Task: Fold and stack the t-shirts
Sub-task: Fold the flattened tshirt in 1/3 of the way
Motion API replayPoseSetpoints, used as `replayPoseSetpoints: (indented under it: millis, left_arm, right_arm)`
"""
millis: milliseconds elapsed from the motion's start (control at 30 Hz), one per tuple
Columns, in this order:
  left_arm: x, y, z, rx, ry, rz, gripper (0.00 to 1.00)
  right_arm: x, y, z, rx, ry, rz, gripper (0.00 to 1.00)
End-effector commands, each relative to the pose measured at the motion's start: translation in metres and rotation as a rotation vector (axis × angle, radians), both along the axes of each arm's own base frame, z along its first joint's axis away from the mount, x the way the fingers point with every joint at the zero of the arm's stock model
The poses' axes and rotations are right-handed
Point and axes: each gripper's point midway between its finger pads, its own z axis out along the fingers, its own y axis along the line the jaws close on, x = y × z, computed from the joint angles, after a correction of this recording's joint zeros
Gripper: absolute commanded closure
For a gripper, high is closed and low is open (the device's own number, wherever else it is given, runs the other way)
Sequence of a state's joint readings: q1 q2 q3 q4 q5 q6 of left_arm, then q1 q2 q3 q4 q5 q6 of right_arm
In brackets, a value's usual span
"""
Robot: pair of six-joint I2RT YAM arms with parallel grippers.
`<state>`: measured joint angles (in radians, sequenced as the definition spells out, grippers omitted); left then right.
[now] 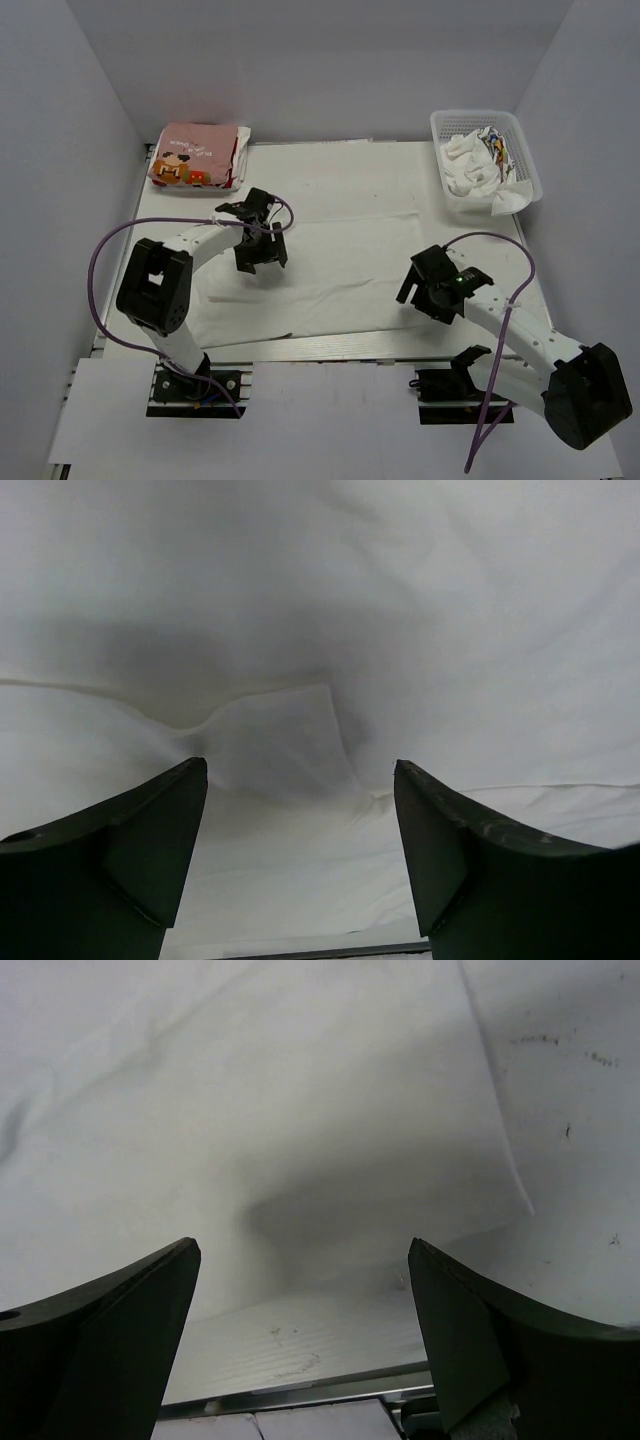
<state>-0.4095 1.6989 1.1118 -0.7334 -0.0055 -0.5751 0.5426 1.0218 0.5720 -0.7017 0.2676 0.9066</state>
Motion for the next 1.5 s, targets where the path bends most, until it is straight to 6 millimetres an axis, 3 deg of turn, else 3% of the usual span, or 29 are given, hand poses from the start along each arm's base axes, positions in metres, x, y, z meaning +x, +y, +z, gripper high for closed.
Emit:
replayPoseSetpoints:
  millis: [0,167,300,500,667,767,867,1167,1300,1400,1467]
  left_arm:
    - [0.005,0.008,0.007,0.064,-0.028,-0.001,0.16]
    - [-0.002,0.028,0.002,0.192,0.022,0.102,0.26]
    - [-0.005,0.03,0.0,0.188,0.008,0.128,0.3]
    - [0.001,0.024,-0.011,0.174,0.016,0.144,0.56]
    - [0.001,0.024,-0.011,0.174,0.016,0.145,0.88]
    - [0.0,0.025,-0.007,0.169,0.008,0.145,1.0]
    - [-0.003,0.025,-0.008,0.159,0.008,0.143,1.0]
    - [0.007,0.025,0.036,0.111,-0.144,0.143,1.0]
    - [0.017,0.004,0.055,-0.008,-0.223,0.057,1.0]
    - [0.014,0.001,0.052,-0.022,-0.215,0.02,1.0]
    - [0.011,0.009,0.038,0.039,-0.153,0.043,0.79]
  right_arm:
    - [0.028,0.003,0.024,-0.018,-0.113,0.021,0.1]
    - [0.031,-0.001,0.024,-0.054,-0.11,0.023,0.1]
    - [0.028,-0.001,0.017,-0.051,-0.095,0.025,0.1]
    - [0.029,-0.001,0.015,-0.05,-0.103,0.023,0.1]
    - [0.027,-0.004,0.015,-0.059,-0.097,0.019,0.1]
    - [0.027,-0.008,0.015,-0.072,-0.108,0.005,0.1]
    - [0.028,-0.01,0.016,-0.073,-0.126,-0.008,0.1]
    - [0.025,-0.013,0.01,-0.086,-0.117,-0.018,0.1]
    - [0.026,-0.014,0.009,-0.095,-0.112,-0.016,0.1]
    - [0.026,-0.014,0.007,-0.103,-0.103,-0.013,0.1]
    - [0.025,-0.014,0.006,-0.104,-0.096,-0.013,0.1]
